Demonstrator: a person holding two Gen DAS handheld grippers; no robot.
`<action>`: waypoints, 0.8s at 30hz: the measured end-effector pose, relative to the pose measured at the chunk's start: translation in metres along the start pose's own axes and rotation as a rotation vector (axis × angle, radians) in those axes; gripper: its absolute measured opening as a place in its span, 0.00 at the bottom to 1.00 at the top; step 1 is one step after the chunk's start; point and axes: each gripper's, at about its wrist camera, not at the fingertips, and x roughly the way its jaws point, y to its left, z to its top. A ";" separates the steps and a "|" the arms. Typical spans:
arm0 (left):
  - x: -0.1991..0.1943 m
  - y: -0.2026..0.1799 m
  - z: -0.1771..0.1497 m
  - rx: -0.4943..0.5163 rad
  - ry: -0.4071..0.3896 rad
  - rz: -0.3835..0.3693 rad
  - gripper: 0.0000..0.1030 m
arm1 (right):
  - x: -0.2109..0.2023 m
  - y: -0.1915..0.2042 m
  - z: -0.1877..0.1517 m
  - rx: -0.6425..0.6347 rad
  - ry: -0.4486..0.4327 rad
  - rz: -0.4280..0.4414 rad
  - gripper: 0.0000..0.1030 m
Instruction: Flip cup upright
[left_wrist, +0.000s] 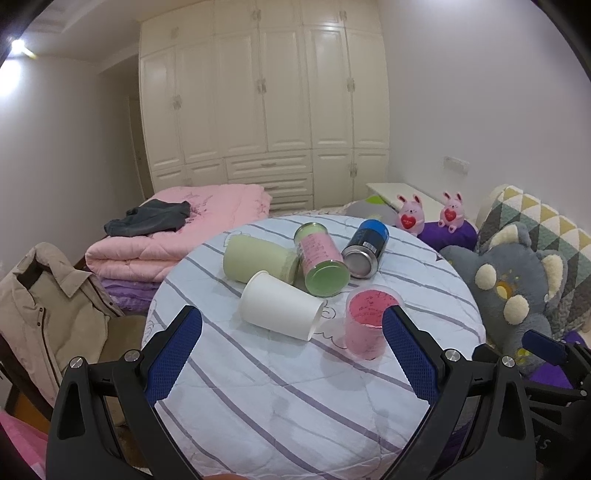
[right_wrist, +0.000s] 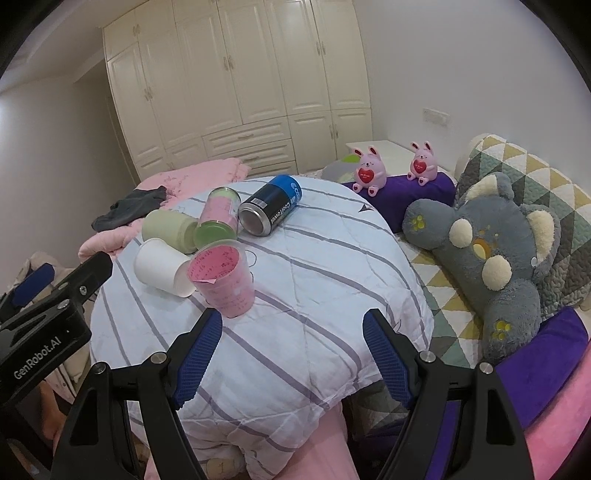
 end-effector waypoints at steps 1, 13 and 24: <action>0.000 0.000 0.000 -0.001 0.001 0.002 0.97 | 0.000 0.000 0.000 -0.002 0.001 -0.002 0.78; 0.001 0.002 -0.001 -0.002 0.001 0.003 0.97 | -0.002 0.001 0.001 -0.012 -0.004 -0.010 0.78; 0.000 0.001 -0.002 0.008 0.003 -0.002 0.97 | -0.007 0.000 0.003 -0.013 -0.009 -0.022 0.78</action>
